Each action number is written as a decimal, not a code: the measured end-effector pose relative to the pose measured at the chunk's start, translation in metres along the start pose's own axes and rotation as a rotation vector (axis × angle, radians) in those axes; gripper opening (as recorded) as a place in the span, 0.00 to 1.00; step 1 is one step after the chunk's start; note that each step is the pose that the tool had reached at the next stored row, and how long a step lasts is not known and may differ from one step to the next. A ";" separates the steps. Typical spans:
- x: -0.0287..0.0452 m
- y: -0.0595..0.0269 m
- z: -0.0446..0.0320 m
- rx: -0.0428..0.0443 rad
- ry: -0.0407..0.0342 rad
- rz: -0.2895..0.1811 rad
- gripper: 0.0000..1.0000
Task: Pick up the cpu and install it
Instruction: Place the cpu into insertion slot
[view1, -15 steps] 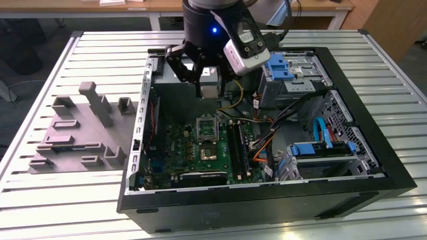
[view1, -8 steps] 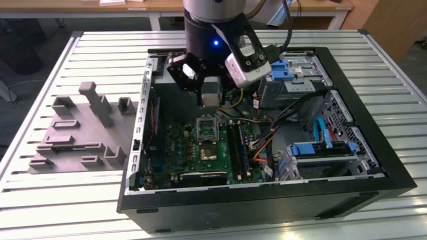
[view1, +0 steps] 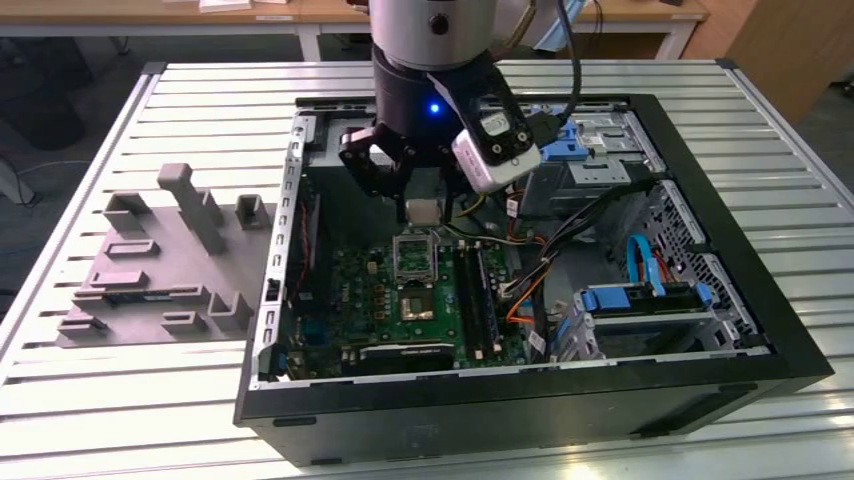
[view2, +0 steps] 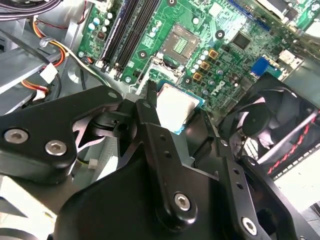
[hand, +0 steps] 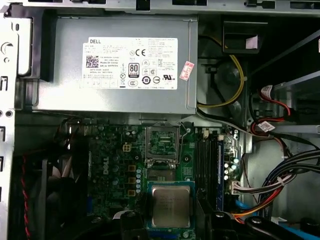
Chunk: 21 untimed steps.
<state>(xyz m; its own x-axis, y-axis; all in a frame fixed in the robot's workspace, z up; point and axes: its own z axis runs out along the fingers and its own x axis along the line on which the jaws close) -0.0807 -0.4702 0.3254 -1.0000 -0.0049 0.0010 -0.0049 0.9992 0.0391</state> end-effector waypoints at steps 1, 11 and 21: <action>-0.0001 -0.0001 0.0018 0.0001 0.0000 0.000 0.47; -0.0007 -0.0008 0.0200 -0.0001 0.0000 0.000 0.47; -0.0008 -0.0015 0.0382 0.0000 0.0000 0.000 0.47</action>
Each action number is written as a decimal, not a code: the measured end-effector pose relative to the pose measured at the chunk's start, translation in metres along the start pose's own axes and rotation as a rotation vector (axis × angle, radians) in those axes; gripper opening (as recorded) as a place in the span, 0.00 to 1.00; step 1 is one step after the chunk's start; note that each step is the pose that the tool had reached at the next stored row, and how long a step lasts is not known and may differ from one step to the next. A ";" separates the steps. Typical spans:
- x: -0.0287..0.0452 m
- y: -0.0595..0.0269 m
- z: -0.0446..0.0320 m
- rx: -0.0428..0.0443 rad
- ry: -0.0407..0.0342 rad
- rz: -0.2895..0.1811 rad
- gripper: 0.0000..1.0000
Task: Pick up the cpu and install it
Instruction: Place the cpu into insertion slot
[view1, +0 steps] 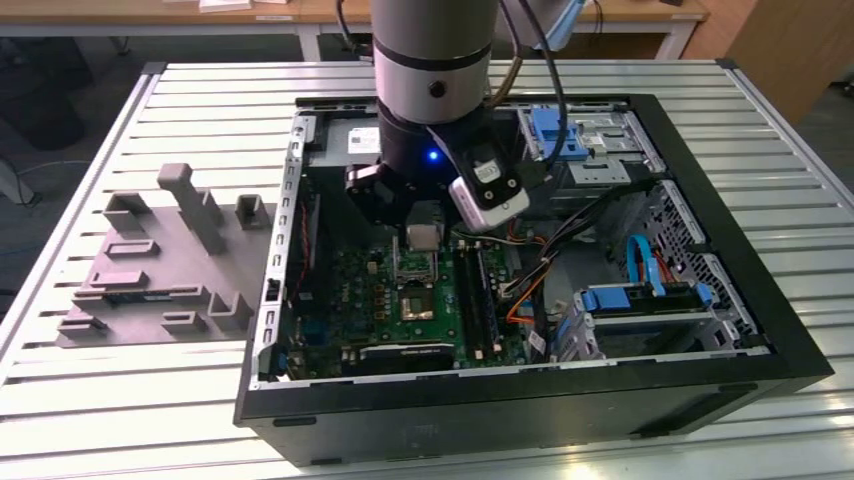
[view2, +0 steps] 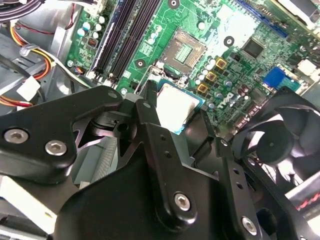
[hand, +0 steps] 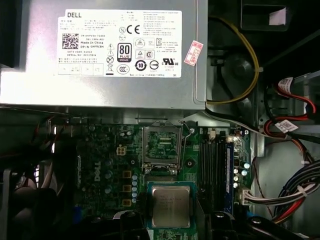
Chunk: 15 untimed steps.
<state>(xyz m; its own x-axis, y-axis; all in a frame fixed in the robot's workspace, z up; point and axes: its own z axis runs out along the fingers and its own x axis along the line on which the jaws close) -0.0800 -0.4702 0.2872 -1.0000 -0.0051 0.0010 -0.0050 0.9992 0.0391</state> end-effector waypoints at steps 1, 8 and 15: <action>0.0000 -0.0001 0.0018 0.0000 0.0000 0.000 0.47; 0.0000 -0.0006 0.0145 0.0000 0.0000 0.000 0.47; 0.0000 -0.0010 0.0239 0.0001 0.0002 0.000 0.47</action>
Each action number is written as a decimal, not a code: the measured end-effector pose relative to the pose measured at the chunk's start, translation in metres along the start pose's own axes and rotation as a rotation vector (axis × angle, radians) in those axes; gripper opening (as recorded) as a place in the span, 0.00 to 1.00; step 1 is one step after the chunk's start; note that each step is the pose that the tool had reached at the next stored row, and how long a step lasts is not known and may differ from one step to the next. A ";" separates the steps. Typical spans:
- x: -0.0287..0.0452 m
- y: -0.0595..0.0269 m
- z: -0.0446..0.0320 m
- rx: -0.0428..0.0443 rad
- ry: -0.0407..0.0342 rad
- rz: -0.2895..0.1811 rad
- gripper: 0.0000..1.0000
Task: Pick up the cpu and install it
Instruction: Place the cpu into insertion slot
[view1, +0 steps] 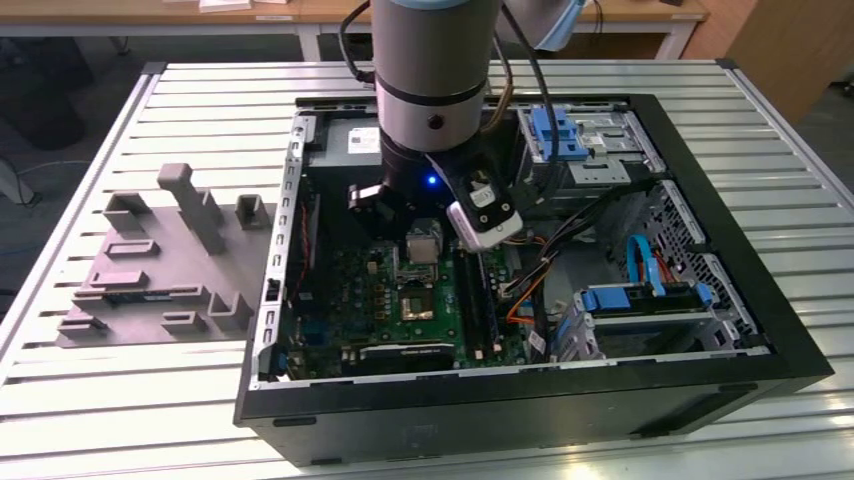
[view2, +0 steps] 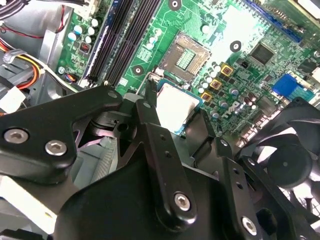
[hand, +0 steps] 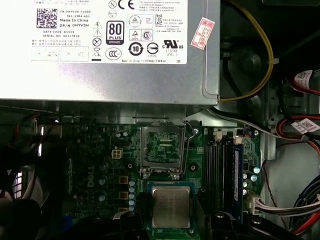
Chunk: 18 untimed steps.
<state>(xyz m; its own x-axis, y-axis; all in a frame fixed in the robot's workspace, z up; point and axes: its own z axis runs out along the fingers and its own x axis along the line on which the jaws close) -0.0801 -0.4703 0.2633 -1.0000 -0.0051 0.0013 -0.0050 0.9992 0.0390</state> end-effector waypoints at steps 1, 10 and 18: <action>0.0000 0.0000 0.0000 0.0000 0.0000 0.000 0.47; 0.0000 -0.0002 0.0047 -0.0001 0.0000 0.000 0.47; 0.0000 -0.0009 0.0192 0.0000 0.0000 0.000 0.47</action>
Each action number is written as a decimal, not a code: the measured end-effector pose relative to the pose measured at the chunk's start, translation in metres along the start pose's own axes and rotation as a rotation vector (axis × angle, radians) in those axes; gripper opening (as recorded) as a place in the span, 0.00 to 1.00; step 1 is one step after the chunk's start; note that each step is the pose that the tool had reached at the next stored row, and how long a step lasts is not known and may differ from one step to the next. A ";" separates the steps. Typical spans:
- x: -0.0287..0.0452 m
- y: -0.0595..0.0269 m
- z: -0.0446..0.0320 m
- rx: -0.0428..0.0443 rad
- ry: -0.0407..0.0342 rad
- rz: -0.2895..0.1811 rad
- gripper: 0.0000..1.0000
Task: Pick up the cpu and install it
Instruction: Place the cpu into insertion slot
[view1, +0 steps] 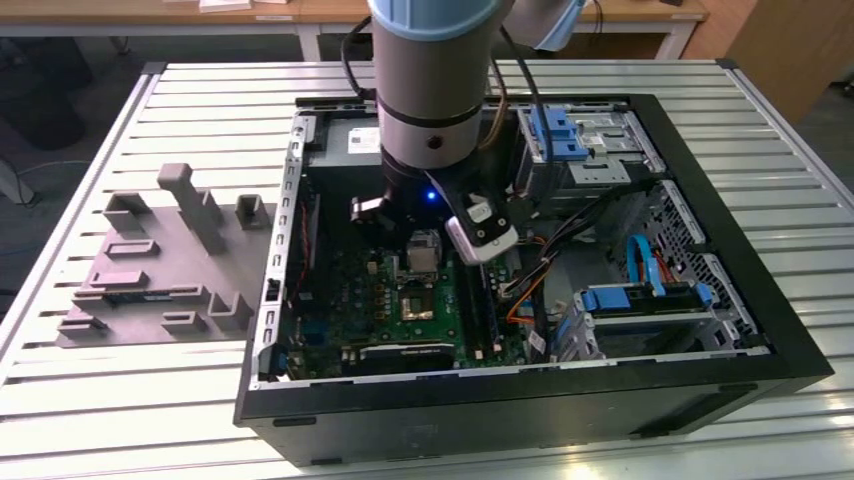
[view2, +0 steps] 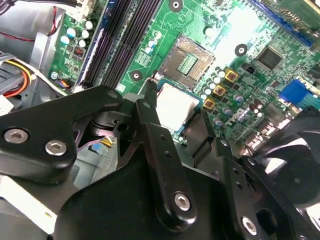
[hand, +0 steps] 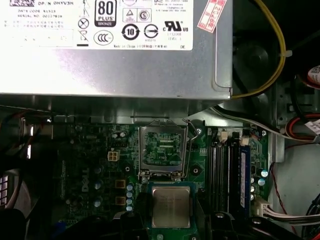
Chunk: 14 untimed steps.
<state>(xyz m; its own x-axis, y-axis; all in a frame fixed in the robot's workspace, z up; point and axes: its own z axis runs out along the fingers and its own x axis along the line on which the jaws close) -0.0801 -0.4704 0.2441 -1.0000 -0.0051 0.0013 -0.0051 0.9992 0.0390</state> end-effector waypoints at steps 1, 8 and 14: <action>0.0000 -0.0010 0.0019 0.0001 0.0001 0.000 0.47; 0.0000 -0.0163 0.0139 0.0001 0.0020 0.000 0.47; 0.0030 -0.0195 0.0246 0.0001 0.0045 -0.005 0.47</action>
<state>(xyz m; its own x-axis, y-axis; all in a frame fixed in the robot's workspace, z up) -0.0830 -0.4889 0.2188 -0.9999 -0.0106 0.0055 -0.0103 0.9992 0.0390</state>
